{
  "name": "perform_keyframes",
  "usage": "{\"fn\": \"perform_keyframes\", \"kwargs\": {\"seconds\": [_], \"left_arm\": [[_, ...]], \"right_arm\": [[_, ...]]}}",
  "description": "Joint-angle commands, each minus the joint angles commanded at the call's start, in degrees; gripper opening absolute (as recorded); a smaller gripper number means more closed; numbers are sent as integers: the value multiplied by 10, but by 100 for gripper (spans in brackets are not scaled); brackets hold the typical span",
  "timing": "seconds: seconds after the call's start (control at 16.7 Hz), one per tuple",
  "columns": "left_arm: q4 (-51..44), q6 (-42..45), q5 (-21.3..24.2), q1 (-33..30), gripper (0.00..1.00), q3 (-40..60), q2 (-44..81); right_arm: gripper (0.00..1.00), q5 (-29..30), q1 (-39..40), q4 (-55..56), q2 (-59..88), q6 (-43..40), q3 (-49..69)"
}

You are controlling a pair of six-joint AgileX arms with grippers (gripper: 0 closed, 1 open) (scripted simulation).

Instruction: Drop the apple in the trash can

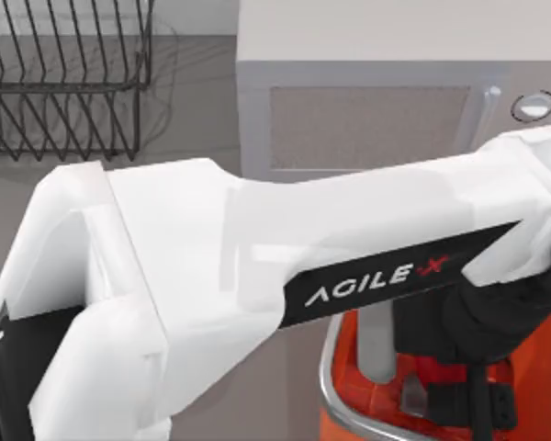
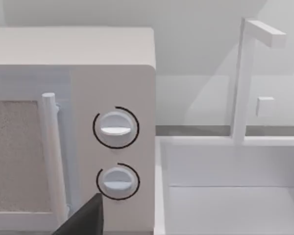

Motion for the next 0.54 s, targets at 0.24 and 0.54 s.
{"fn": "perform_keyframes", "kwargs": {"seconds": [0.24,0.54], "left_arm": [[0,0,0,0,100,0,0],[0,0,0,0,100,0,0]], "right_arm": [[100,0,0,0,0,0,0],[100,0,0,0,0,0,0]]}}
